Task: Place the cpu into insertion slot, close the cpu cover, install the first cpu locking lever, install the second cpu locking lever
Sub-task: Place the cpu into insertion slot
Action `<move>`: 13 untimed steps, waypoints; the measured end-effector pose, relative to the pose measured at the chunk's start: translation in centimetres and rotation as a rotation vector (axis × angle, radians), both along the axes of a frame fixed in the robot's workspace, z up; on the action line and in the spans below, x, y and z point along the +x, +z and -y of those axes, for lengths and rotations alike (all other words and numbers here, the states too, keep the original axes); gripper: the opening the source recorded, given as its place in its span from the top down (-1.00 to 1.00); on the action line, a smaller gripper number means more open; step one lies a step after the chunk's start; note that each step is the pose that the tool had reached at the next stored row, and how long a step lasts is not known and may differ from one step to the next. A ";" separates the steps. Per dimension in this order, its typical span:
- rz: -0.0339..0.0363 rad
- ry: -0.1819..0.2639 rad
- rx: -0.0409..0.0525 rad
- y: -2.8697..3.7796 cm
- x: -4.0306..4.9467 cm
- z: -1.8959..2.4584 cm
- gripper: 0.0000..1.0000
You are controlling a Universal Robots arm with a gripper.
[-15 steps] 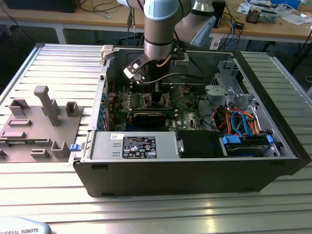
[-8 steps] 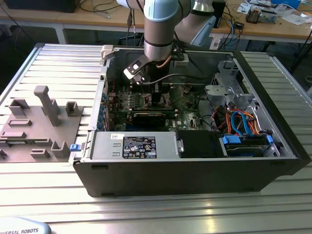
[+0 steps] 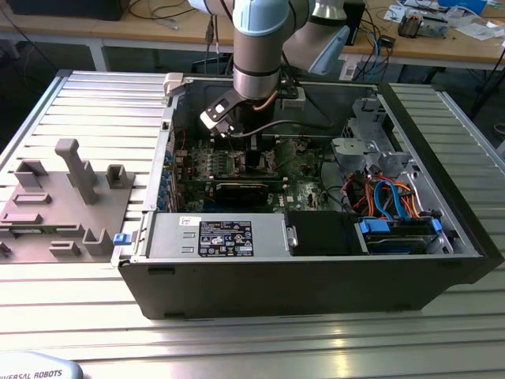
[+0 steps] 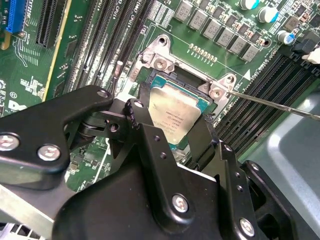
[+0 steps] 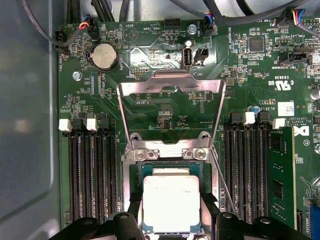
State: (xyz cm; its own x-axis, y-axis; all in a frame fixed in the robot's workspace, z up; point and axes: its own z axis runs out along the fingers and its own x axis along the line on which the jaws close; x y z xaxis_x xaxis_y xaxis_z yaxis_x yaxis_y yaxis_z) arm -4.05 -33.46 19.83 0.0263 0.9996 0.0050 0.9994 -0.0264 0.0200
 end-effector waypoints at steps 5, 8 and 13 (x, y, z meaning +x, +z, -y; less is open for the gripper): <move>0.0001 0.000 0.0000 0.00 0.00 0.01 -0.23; 0.0000 0.000 0.0000 0.00 0.00 0.01 -0.23; 0.0001 0.000 0.0000 0.88 0.00 0.01 -0.23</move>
